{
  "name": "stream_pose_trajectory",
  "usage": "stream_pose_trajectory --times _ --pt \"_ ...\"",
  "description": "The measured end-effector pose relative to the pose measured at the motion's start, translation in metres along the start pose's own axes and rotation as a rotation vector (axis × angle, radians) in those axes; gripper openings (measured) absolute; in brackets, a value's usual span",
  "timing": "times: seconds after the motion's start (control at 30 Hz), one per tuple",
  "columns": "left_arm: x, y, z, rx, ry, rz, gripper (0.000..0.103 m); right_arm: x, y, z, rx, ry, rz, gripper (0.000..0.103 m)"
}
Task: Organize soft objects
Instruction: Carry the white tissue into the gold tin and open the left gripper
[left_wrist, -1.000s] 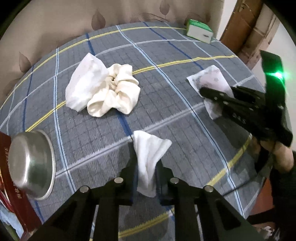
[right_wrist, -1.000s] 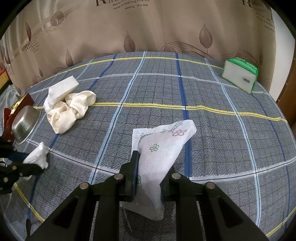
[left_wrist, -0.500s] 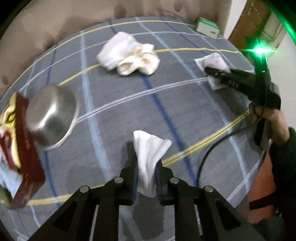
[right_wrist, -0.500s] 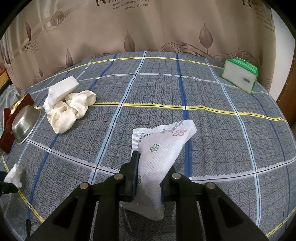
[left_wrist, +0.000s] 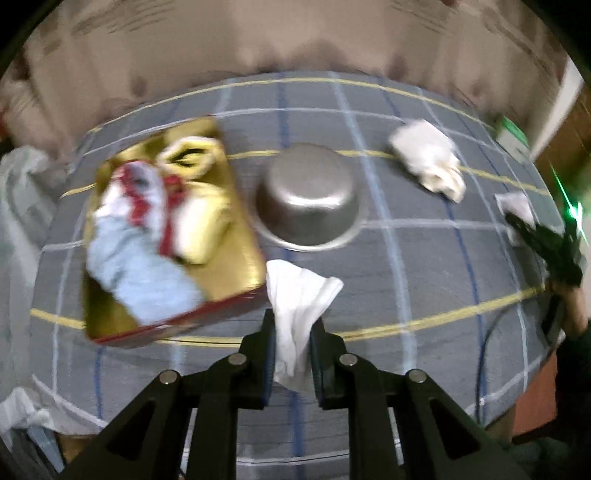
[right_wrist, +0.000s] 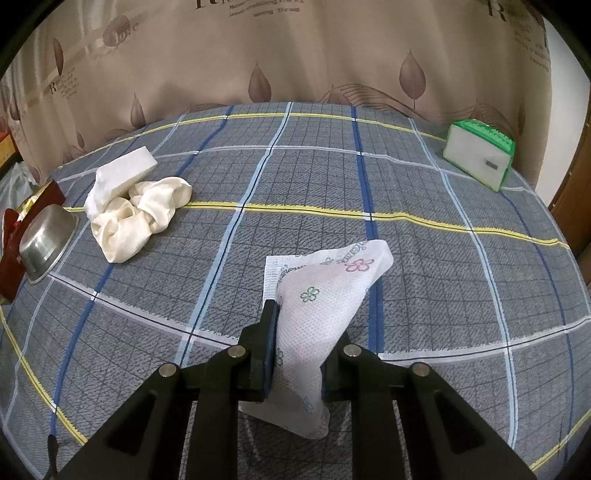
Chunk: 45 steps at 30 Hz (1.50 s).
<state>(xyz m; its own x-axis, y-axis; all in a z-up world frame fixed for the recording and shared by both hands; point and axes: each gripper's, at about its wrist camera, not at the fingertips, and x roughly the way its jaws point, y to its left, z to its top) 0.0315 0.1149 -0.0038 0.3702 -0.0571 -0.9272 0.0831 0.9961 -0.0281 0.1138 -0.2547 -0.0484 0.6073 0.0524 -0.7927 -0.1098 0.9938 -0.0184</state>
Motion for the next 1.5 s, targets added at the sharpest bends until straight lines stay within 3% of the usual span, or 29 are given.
stream_pose_trajectory --times 0.43,0.63,0.8,1.0,1.2,1.33,1.43,1.5 --pt "-0.011 0.100 0.040 -0.207 -0.110 0.076 0.016 0.001 0.001 0.000 -0.004 0.000 -0.011 0.016" --pt "-0.004 0.131 0.067 -0.244 -0.139 0.105 0.016 0.001 0.001 0.000 -0.006 0.000 -0.013 0.016" --pt "0.004 0.160 0.091 -0.301 -0.141 0.102 0.016 0.001 0.001 -0.001 -0.006 0.000 -0.013 0.017" --pt "0.021 0.179 0.120 -0.298 -0.124 0.127 0.017 0.001 0.001 -0.001 -0.008 0.000 -0.014 0.017" --pt "0.051 0.189 0.137 -0.318 -0.044 0.053 0.020 0.001 0.002 0.000 -0.008 0.000 -0.014 0.017" --pt "0.064 0.193 0.142 -0.333 -0.018 0.047 0.027 0.001 0.001 0.000 -0.007 0.000 -0.013 0.017" --pt "0.067 0.196 0.143 -0.338 -0.004 0.057 0.045 0.001 0.001 0.000 -0.007 0.000 -0.013 0.017" --pt "0.065 0.199 0.142 -0.354 -0.001 0.045 0.051 0.001 0.001 0.000 -0.006 0.000 -0.012 0.017"
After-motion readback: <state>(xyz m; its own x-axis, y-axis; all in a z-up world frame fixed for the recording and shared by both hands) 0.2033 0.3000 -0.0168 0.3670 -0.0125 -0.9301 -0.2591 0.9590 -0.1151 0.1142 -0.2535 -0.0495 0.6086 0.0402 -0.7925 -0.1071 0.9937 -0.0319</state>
